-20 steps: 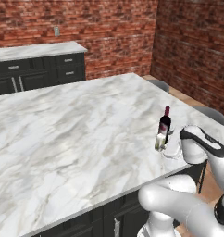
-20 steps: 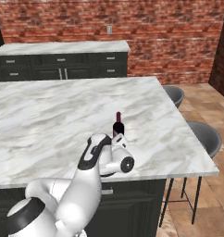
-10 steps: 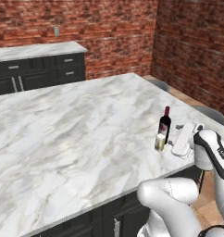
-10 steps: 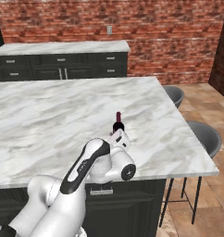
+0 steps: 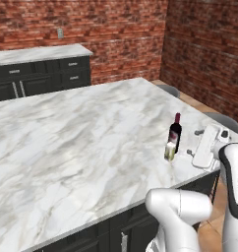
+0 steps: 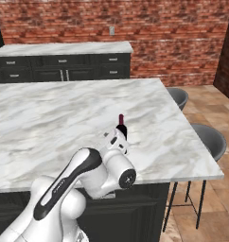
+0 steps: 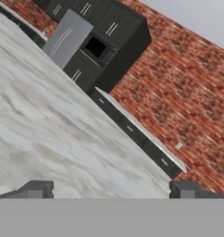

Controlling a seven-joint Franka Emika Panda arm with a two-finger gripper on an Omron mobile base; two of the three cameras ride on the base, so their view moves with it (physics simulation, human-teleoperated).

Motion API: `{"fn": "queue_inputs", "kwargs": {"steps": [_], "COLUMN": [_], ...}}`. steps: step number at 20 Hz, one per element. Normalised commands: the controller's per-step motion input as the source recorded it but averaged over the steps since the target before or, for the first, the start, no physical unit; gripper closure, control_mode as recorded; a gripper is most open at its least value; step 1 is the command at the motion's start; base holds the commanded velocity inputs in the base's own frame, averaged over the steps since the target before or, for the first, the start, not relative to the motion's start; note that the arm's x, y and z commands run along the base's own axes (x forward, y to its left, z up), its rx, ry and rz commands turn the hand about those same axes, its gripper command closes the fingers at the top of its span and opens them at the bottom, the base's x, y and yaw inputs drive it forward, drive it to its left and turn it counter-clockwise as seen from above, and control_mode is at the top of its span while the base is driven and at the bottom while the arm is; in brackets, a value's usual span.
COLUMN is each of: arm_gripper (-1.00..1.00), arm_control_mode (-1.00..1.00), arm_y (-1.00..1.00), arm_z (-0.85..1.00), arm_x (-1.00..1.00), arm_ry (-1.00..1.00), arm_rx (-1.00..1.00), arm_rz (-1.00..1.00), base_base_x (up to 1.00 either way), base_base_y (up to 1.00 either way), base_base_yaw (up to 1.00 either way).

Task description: Move the drinks to the dining counter.

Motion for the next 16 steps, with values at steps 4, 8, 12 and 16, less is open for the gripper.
{"fn": "queue_inputs", "kwargs": {"steps": [4,8,12,16], "arm_gripper": [-1.0,-1.0,-1.0,-1.0], "arm_control_mode": [1.0,1.0,1.0,1.0], "arm_y": [0.0,0.0,0.0,0.0], "arm_z": [0.02,0.0,0.0,0.0], "arm_x": [-0.04,0.0,0.0,0.0], "arm_ry": [-0.02,0.0,0.0,0.0], "arm_rx": [-0.01,0.0,0.0,0.0], "arm_rz": [0.0,0.0,0.0,0.0], "base_base_x": [0.0,-0.25,-1.0,-1.0], "base_base_y": [0.0,-0.01,-0.16,-0.26], "base_base_yaw": [0.0,0.0,0.0,0.0]}}
